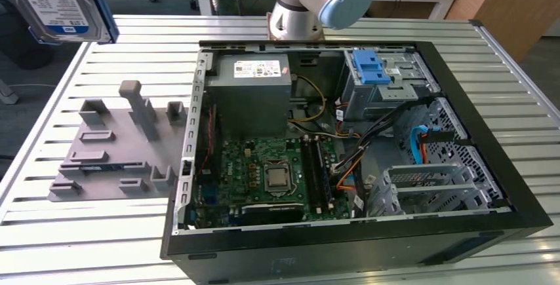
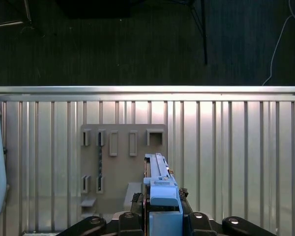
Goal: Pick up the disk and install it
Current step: 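Pick up the disk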
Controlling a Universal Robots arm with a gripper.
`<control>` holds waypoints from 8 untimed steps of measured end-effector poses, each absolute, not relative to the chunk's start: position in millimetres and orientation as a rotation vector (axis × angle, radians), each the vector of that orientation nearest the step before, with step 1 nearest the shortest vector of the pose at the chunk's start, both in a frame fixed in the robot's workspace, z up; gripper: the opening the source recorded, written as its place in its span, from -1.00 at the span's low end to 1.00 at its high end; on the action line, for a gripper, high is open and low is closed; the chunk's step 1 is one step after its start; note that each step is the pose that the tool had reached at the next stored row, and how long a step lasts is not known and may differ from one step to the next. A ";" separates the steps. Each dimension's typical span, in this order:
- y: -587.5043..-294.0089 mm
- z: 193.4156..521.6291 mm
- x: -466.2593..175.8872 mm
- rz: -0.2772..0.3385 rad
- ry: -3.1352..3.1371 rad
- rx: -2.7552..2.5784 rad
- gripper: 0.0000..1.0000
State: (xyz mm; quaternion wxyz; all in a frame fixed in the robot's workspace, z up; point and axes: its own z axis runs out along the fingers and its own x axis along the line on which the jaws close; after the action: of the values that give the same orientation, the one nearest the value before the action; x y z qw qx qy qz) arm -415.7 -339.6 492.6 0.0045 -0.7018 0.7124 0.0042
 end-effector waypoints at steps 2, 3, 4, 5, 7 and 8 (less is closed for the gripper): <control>-339.7 492.5 -415.2 0.013 2.232 -2.198 -0.27; -339.6 492.6 -414.9 0.013 2.232 -2.198 -0.27; -339.6 492.6 -414.6 0.013 2.232 -2.198 -0.27; -339.7 492.6 -414.4 0.013 2.232 -2.198 -0.27; -339.6 492.5 -413.9 0.013 2.232 -2.198 -0.27; -339.7 492.5 -413.6 0.013 2.232 -2.198 -0.27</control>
State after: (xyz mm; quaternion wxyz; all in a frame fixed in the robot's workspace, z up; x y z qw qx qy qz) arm -413.6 -339.7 492.5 0.0045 -0.7018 0.7124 0.0041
